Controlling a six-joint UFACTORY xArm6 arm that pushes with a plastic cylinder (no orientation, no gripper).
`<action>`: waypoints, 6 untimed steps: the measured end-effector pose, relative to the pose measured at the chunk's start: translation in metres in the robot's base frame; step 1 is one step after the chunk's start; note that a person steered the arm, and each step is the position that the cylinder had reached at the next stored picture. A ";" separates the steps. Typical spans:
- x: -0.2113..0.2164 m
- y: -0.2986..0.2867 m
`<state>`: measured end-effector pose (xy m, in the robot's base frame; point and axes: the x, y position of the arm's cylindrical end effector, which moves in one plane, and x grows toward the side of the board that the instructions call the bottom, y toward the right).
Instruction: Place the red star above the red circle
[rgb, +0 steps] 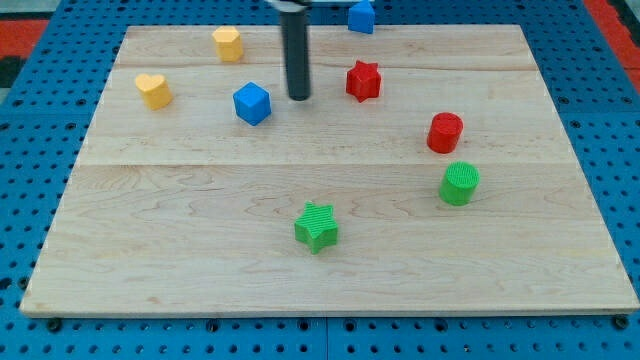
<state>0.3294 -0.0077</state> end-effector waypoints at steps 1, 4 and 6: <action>-0.002 0.047; 0.074 0.102; 0.091 0.130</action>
